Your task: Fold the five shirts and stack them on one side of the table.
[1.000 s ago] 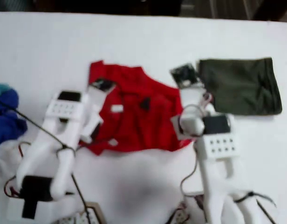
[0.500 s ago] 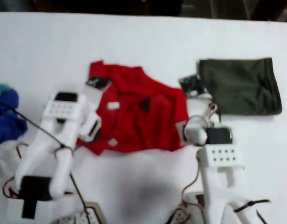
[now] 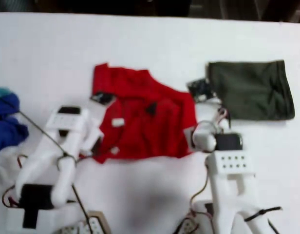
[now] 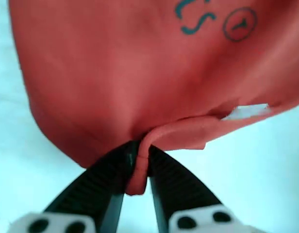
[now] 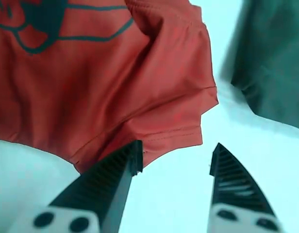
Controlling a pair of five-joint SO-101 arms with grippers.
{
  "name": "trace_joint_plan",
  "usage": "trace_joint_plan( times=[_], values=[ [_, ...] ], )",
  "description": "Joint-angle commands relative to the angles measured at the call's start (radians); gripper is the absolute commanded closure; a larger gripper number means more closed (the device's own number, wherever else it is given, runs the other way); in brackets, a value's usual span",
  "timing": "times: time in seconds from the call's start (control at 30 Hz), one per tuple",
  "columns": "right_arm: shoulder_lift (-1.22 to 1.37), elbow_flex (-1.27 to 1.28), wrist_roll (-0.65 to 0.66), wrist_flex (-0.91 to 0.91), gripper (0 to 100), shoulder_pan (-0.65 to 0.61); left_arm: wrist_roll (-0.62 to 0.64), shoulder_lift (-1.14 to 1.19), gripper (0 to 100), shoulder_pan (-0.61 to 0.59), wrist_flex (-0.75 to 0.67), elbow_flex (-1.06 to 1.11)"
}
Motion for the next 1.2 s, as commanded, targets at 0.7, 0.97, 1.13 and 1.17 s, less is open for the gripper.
trace_joint_plan(
  times=[0.7, 0.97, 1.13, 1.17],
  values=[
    [-0.001, 0.011, -0.160, -0.059, 70.8, 0.094, -0.061, -0.028, 97, -0.061, 0.361, -0.461],
    [0.295, -0.190, -0.133, 0.008, 68.0, 0.117, -0.160, -0.028, 97, -0.245, 0.358, -0.456],
    [0.470, -0.390, -0.133, 0.142, 73.2, 0.053, -0.187, -0.025, 97, -0.253, 0.358, -0.452],
    [0.492, -0.431, -0.133, 0.160, 73.6, 0.047, -0.187, -0.025, 97, -0.253, 0.358, -0.452]
  ],
)
